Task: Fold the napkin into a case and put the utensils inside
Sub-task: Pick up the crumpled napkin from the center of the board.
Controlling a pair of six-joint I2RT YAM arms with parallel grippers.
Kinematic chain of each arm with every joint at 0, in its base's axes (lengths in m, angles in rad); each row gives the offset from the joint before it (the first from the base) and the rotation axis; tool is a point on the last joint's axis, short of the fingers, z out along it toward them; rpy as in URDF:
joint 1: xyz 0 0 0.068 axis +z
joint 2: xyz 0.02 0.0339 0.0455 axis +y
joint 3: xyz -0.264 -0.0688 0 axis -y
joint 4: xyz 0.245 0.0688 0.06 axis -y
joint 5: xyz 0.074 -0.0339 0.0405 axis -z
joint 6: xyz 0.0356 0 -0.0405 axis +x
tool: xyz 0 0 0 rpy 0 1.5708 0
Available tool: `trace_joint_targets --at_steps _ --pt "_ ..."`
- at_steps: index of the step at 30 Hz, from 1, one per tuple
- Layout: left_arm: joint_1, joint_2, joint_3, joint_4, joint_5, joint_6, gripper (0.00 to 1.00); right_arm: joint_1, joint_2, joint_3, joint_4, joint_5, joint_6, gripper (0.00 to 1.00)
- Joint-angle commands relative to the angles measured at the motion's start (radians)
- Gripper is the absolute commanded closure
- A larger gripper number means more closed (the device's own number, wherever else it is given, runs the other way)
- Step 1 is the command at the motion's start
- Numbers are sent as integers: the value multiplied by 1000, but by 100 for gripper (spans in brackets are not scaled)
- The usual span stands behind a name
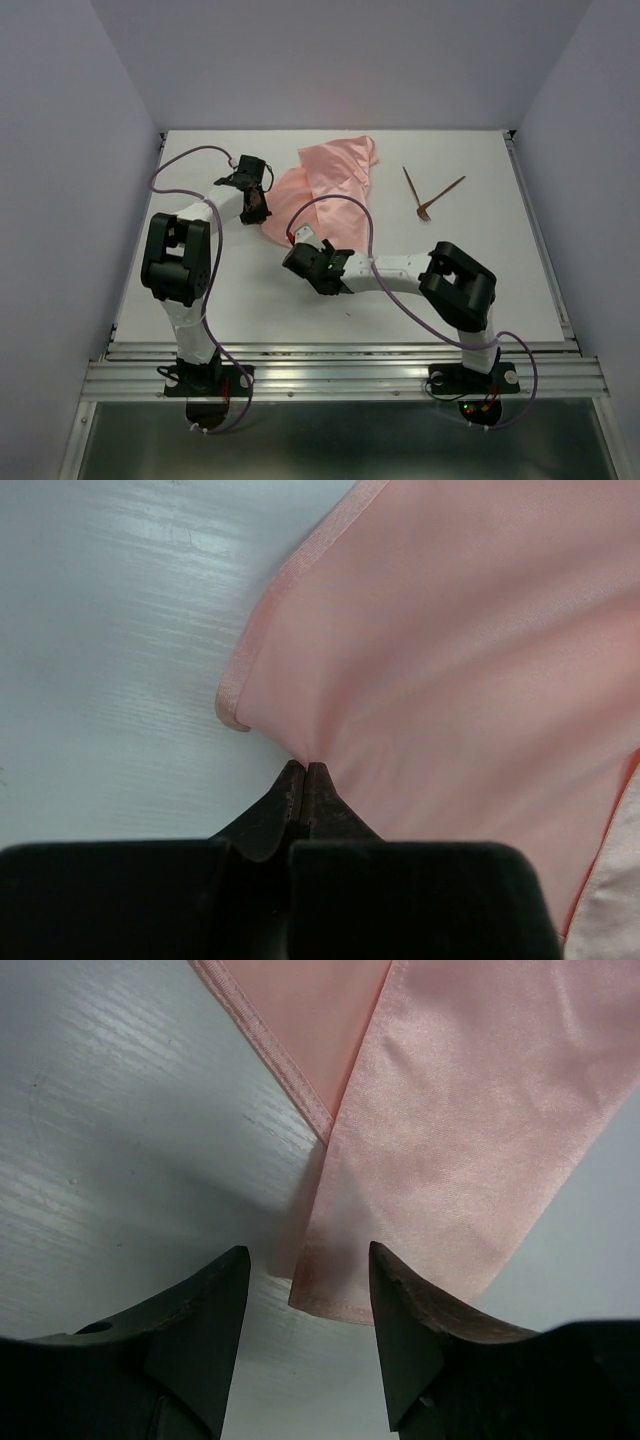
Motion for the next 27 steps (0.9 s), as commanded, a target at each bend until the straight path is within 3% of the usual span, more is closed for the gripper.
trace_joint_targets --at_steps 1,5,13,17,19,22,23,27 --pt "0 -36 -1 8 1 18 100 4 34 46 9 85 6 48" --pt "0 -44 -10 8 -3 21 100 4 39 49 -3 116 29 56" --pt "0 -50 -15 9 -13 32 100 4 45 35 -3 167 57 57" --pt "0 -48 -13 11 -7 32 100 4 51 44 -2 184 63 73" --pt "0 -50 -16 11 -6 32 100 4 53 50 -3 191 64 75" --pt "0 -56 -21 13 -6 32 100 4 48 55 -2 205 69 90" --pt "0 -56 -19 11 -6 32 100 4 44 55 0 208 71 99" --pt "0 -74 -6 -9 -10 35 100 -7 -16 44 9 222 77 99"
